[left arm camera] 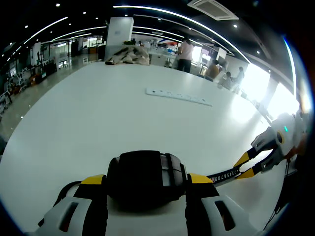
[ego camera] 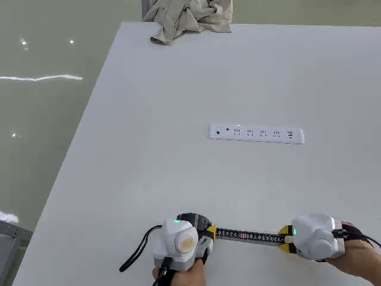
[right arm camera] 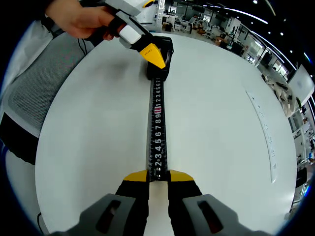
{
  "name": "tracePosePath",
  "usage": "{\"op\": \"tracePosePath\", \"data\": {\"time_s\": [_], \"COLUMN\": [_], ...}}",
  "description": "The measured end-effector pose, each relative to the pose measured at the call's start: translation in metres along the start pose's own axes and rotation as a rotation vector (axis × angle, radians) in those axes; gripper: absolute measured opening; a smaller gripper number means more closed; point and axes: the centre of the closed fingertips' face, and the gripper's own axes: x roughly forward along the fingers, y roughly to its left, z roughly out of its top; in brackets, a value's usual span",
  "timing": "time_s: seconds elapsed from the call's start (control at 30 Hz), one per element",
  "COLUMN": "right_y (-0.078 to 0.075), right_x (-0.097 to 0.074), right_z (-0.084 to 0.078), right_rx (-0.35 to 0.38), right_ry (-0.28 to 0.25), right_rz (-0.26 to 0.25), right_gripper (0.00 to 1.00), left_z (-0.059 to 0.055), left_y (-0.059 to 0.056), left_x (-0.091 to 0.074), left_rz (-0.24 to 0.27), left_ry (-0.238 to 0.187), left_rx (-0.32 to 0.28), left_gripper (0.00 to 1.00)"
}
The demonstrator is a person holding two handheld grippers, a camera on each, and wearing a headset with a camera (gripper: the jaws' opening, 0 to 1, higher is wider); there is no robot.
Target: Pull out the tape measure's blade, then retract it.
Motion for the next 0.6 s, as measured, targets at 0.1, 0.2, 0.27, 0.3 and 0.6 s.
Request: {"op": "tracePosePath", "data": {"time_s": [0.1,0.2,0.27,0.3,0.6], "right_y": [-0.001,-0.001,-0.001,-0.001,-0.002], "right_x": [0.003,0.004,0.005,0.006,0.011], "right_z": [0.002,0.005,0.006,0.007,0.016], "right_rx": [-0.002,-0.001,-0.003,-0.004,-0.01], "right_ry": [-0.003,-0.007,-0.007,-0.009,-0.021], "right_rz": [0.0,0.0,0.0,0.0,0.001], "right_gripper": [0.13,0.13,0.13,0.13,0.13], "left_z": [0.0,0.0,0.0,0.0,0.0], "left_y": [0.0,0.0,0.0,0.0,0.0], "left_x": [0.0,0.001,0.0,0.0,0.0], "left_rz": [0.0,0.0,-0.001,-0.001,-0.002], "left_ry": [0.001,0.002,0.002,0.002,0.003], "left_rx": [0.0,-0.001,-0.001,-0.001,-0.001], "left_gripper": [0.61,0.61,0.61,0.61,0.61]}}
